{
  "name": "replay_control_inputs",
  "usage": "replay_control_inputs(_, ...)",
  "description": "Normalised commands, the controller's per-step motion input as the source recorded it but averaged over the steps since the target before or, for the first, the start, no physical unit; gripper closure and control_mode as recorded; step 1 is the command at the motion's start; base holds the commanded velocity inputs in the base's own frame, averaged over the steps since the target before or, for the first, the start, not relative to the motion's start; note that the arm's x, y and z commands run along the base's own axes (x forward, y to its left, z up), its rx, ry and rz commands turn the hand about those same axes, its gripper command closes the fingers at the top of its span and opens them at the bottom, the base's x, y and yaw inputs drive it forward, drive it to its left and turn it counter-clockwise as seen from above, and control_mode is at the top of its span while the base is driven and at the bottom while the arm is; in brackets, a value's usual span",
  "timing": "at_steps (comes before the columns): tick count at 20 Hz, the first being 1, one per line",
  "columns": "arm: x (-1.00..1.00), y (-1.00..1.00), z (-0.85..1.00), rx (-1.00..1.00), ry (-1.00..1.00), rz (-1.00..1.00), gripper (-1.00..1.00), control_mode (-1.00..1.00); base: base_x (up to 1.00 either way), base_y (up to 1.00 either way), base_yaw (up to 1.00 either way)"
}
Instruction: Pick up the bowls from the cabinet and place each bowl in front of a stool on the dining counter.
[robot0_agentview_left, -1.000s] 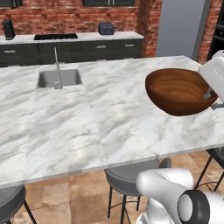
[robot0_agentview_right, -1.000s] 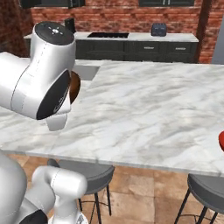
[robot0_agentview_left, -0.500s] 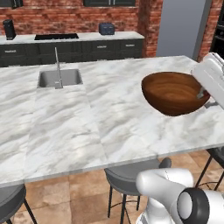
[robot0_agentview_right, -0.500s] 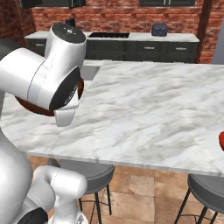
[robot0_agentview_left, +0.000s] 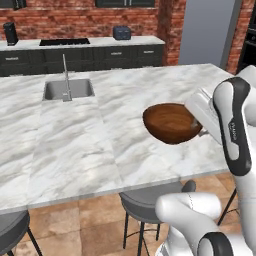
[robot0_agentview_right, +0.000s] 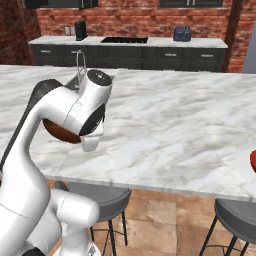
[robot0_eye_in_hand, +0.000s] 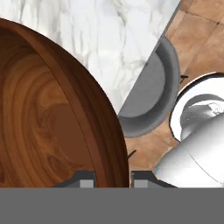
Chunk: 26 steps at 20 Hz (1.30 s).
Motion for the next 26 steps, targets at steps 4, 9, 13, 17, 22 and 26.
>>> replay_control_inputs(4,1.0,0.04,-1.0,0.04,0.0,0.0,1.0,-1.0,0.0,0.0,0.0)
replay_control_inputs(9,0.94,0.01,-1.0,0.03,0.0,0.0,1.0,-1.0,0.0,0.0,0.0)
replay_control_inputs(13,0.67,0.0,-0.94,0.03,0.01,0.0,1.0,-1.0,0.0,0.0,0.0)
replay_control_inputs(17,0.44,0.0,-0.63,0.0,0.0,0.0,1.0,-1.0,0.0,0.0,0.0)
replay_control_inputs(22,0.48,0.01,-0.44,0.0,0.01,0.0,1.0,-1.0,0.0,0.0,0.0)
replay_control_inputs(26,0.54,0.0,-0.31,0.0,0.05,0.0,1.0,-1.0,0.0,0.0,0.0)
